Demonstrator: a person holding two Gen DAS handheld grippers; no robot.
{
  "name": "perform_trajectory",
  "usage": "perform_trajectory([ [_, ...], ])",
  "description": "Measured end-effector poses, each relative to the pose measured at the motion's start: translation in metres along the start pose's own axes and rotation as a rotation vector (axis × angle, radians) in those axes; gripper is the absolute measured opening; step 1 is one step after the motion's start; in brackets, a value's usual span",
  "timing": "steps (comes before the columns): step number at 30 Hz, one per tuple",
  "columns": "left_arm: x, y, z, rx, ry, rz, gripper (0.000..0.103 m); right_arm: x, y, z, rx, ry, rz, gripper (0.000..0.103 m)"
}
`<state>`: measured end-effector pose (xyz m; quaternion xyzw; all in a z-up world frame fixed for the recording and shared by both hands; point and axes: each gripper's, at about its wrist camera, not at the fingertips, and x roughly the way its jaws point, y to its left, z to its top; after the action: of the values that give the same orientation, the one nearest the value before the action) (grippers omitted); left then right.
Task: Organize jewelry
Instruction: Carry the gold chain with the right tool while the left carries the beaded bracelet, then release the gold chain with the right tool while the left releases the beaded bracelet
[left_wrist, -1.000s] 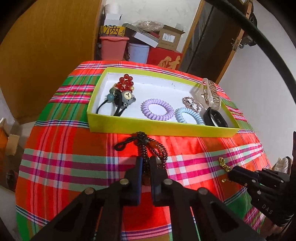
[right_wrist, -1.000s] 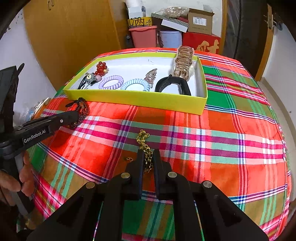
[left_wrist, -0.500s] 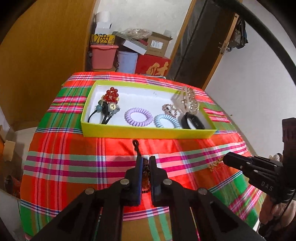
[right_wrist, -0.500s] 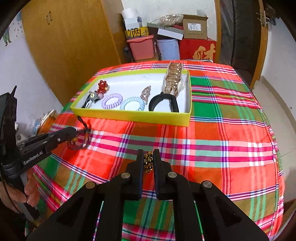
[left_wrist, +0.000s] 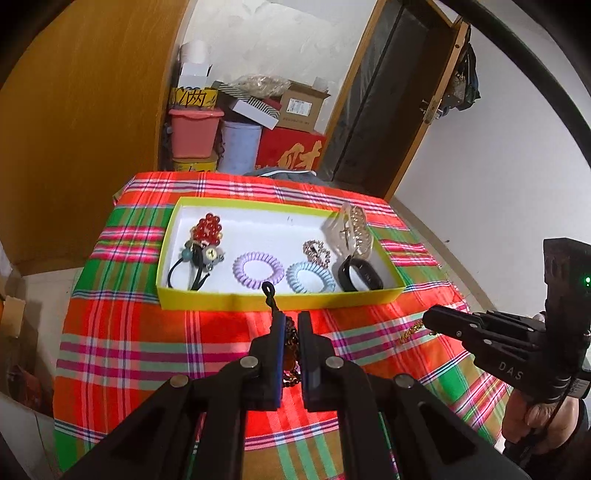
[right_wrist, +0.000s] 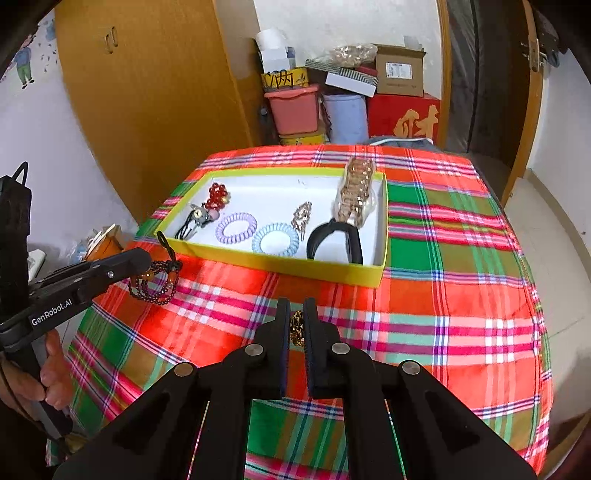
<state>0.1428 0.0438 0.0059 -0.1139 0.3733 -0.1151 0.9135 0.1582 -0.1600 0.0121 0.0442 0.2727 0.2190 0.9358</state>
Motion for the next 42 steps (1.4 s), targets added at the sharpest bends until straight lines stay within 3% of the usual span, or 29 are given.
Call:
perform_trajectory([
  [11, 0.004, 0.002, 0.034, 0.021, -0.034, -0.014, 0.006, -0.004, 0.008, 0.035, -0.057, -0.047, 0.009, 0.006],
  [21, 0.032, 0.014, 0.07, 0.04, -0.041, -0.013, 0.006, 0.019, 0.01, 0.068, -0.049, -0.062, 0.04, 0.006],
  [29, 0.067, 0.031, 0.079, 0.031, -0.013, -0.007, 0.006, 0.057, 0.011, 0.079, -0.034, -0.022, 0.065, 0.006],
  [42, 0.11, 0.049, 0.073, 0.016, 0.043, 0.01, 0.007, 0.102, 0.003, 0.068, -0.004, 0.069, 0.071, 0.006],
])
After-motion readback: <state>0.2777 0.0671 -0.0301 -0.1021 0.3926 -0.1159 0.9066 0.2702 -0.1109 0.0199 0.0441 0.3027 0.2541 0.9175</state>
